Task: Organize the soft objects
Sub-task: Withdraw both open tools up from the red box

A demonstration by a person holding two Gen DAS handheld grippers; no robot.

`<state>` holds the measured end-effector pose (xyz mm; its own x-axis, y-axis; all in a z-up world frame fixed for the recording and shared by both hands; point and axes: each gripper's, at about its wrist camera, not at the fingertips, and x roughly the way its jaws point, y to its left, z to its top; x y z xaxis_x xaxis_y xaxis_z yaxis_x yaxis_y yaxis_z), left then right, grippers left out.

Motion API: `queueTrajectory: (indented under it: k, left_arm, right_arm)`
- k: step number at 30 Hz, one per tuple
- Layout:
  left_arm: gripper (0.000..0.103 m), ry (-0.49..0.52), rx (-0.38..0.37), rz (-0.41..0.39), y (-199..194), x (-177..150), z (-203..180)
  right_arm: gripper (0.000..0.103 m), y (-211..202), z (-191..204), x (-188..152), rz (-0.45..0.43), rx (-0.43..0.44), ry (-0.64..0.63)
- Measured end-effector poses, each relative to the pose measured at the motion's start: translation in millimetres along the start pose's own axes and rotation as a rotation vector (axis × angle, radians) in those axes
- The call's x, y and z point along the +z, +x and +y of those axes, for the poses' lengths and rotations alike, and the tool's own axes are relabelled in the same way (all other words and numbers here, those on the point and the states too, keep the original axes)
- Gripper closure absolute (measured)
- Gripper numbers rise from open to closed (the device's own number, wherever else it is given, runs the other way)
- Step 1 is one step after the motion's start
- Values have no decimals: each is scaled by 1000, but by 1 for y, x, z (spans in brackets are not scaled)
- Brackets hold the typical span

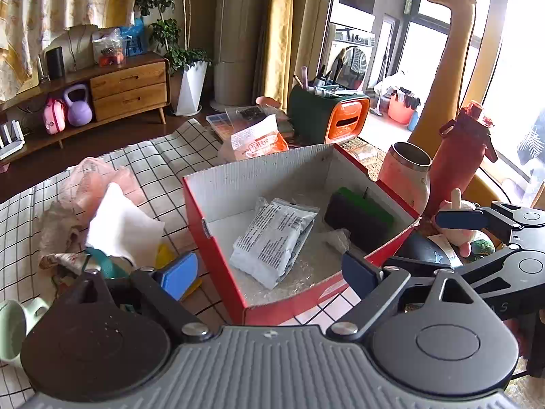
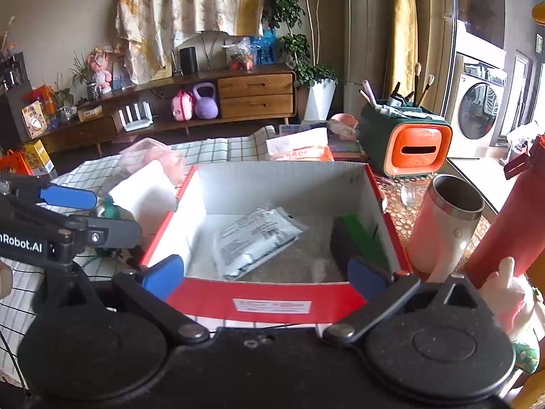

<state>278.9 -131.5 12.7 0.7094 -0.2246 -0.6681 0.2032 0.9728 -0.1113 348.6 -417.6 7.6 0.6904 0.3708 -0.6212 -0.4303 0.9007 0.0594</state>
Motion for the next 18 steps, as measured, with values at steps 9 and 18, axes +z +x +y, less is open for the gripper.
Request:
queueTrajectory:
  k: [9,18]
  left_arm:
    - [3,-40,3,-57,-47,-30,29]
    - [2,-104,52,-89,-76,-68,74]
  right_arm:
    - [0,-14,39,-2,-21,67,-34]
    - [0,-11,81,-6,-18,134,-76]
